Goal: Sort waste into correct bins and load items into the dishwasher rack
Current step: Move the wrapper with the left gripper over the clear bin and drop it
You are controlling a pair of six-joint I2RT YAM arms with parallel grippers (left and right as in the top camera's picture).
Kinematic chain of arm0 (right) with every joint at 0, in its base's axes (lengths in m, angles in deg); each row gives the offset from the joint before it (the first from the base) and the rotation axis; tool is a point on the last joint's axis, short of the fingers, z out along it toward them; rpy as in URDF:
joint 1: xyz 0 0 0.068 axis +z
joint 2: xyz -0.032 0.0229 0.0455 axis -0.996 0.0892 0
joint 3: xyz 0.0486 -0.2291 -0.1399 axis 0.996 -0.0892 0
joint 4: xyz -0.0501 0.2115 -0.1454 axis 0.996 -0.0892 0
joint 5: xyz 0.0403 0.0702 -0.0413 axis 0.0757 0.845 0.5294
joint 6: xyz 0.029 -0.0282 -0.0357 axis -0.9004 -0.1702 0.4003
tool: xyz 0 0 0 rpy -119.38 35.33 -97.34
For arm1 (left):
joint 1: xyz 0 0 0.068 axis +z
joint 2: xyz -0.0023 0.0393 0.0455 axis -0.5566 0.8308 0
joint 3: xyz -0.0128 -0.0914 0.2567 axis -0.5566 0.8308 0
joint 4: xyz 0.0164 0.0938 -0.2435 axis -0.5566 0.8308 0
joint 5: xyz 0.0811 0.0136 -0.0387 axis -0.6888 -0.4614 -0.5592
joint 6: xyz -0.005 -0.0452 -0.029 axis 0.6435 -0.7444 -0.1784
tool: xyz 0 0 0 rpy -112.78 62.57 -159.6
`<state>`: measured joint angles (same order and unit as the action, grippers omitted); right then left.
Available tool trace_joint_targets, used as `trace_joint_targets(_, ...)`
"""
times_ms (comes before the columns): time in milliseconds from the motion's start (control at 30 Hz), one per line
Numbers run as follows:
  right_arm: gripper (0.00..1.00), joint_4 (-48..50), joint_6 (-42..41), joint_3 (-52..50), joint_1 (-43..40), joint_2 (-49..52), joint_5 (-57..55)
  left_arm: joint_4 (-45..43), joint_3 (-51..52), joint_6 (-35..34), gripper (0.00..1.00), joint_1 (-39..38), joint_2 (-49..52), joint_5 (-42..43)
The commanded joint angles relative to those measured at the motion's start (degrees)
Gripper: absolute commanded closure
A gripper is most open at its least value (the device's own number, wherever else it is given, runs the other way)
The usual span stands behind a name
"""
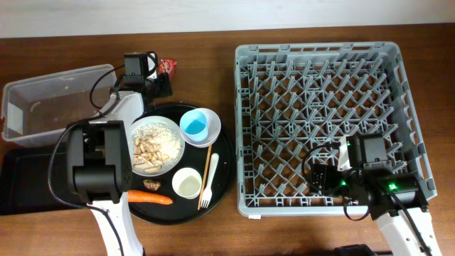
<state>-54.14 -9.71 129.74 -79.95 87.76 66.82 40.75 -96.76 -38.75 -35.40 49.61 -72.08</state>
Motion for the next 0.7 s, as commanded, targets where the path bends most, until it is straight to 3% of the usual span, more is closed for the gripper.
trace_joint_targets(0,0.01,0.0,-0.3,1.2,0.3,0.0,-0.7,0.9,-0.5,0.0,0.55,-0.5,0.8,-0.4)
trace_joint_targets(100,0.01,0.0,-0.3,1.2,0.3,0.0,-0.7,1.7,-0.5,0.0,0.69,-0.5,0.9,-0.4)
trace_joint_targets(233,0.01,0.0,-0.3,1.2,0.3,0.0,-0.7,2.5,-0.5,0.0,0.71,-0.5,0.9,-0.4)
trace_joint_targets(333,0.01,0.0,-0.3,1.2,0.3,0.0,-0.7,3.2,-0.5,0.0,0.84,-0.5,0.9,-0.4)
trace_joint_targets(567,0.01,0.0,-0.3,1.2,0.3,0.0,-0.7,4.0,-0.5,0.0,0.99,-0.5,0.9,-0.4)
trace_joint_targets(667,0.01,0.0,-0.3,1.2,0.3,0.0,-0.7,4.0,-0.5,0.0,0.99,-0.5,0.9,-0.4)
